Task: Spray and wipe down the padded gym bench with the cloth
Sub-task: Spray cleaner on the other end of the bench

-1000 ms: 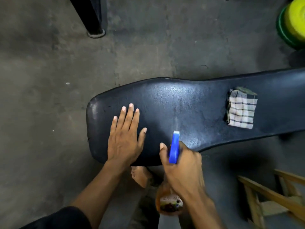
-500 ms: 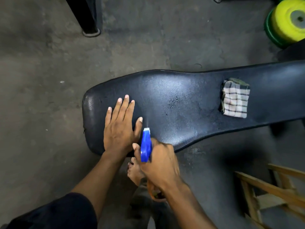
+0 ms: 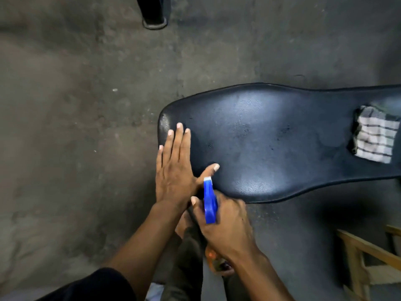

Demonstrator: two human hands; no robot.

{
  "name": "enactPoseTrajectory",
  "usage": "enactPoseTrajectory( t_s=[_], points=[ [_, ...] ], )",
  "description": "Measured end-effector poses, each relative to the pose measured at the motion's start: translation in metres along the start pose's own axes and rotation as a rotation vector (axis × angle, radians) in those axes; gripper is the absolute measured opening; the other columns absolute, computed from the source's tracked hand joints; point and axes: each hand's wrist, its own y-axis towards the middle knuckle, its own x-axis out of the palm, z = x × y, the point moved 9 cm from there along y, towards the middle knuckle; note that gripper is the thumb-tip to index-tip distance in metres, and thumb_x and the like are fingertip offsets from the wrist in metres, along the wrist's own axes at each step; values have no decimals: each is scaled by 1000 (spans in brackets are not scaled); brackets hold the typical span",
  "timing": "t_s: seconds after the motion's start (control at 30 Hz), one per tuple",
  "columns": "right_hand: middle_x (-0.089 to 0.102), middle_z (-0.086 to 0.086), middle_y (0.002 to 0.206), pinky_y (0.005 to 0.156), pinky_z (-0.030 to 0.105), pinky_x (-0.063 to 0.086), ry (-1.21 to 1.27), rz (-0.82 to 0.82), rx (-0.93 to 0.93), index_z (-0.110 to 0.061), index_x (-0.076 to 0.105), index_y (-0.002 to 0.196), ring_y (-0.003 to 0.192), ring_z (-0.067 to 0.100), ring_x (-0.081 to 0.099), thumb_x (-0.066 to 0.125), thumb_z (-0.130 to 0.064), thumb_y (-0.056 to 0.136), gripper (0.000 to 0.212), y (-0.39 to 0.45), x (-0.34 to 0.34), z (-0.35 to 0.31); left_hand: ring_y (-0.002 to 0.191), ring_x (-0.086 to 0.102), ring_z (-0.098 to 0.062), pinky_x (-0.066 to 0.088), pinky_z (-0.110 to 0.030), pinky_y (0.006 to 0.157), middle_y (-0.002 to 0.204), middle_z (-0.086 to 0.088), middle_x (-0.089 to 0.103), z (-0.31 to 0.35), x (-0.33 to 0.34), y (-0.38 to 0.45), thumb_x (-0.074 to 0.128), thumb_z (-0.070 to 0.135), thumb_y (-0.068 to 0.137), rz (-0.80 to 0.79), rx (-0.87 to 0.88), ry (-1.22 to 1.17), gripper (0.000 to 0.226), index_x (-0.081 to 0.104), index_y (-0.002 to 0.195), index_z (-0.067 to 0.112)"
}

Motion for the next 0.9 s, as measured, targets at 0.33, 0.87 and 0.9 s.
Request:
enactPoseTrajectory(
  t_s=[0.33,0.87,0.9],
  points=[
    [76,-1,77,70,29,42,-86,78,29,-24,73,97,88,20,65,42,-64,92,51,26,0,-8,170,4,-18,16,-48,137,183,4,7,-2,-5,9,64,89,82,4,57,22,125,14,173,20],
    [61,-7,62,64,38,51,154,256,67,-29,54,80,60,20,58,58,-55,86,27,45,-124,44,169,13,-22,16,-50,137,180,0,21,133,2,40,63,40,106,-64,121,-188,77,30,170,14],
    [62,-6,62,64,38,51,151,281,68,-28,54,80,61,22,59,58,-55,85,27,46,-140,52,169,13,-21,15,-50,137,180,0,21,151,7,42,63,39,106,-87,120,-210,76,30,170,13]
  ],
)
